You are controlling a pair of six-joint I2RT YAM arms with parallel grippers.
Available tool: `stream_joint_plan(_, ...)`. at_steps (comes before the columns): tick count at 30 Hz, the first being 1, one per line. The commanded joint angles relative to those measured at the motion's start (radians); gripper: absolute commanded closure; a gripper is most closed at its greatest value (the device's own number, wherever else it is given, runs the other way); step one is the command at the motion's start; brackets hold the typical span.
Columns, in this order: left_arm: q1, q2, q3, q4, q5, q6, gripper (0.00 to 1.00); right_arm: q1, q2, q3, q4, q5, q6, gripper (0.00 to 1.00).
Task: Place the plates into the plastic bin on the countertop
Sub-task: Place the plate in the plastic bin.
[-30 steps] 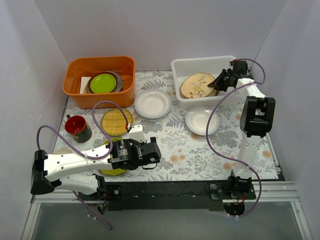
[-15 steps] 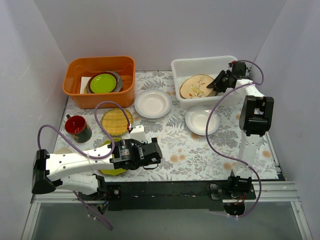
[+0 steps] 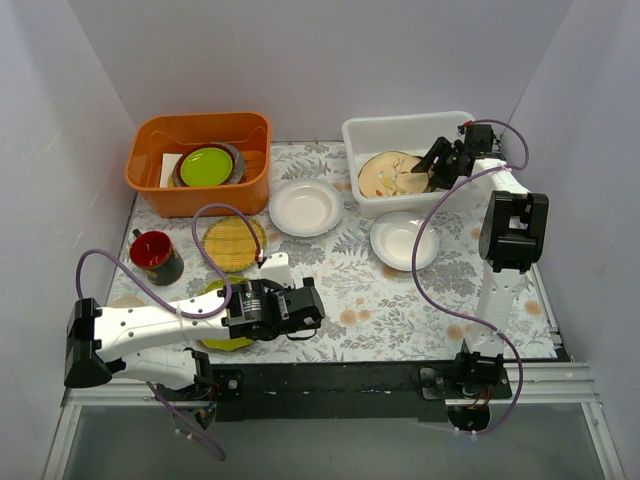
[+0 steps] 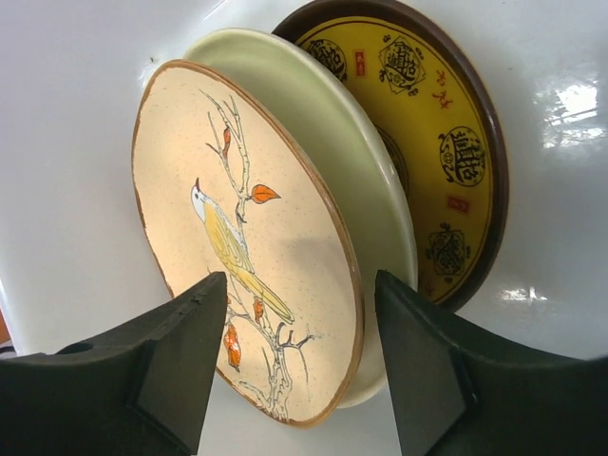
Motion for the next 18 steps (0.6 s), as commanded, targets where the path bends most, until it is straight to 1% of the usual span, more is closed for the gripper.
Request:
stream_joint_plan(1,-0.004,0.028,0.017,-0.038,-0.008,-0.104,0.02,-0.011,-0.043,0.007,-0.028,0.038,-0.053,0.28)
stream_joint_plan(10,-0.005,0.072,0.056,-0.073,0.001,-0.107,0.02,-0.025,-0.146,-0.030,-0.013,0.087,-0.044,0.23)
stream_joint_plan(18,-0.019,0.134,0.083,-0.156,0.001,-0.153,0.02,-0.025,-0.272,-0.034,-0.029,0.153,-0.073,0.18)
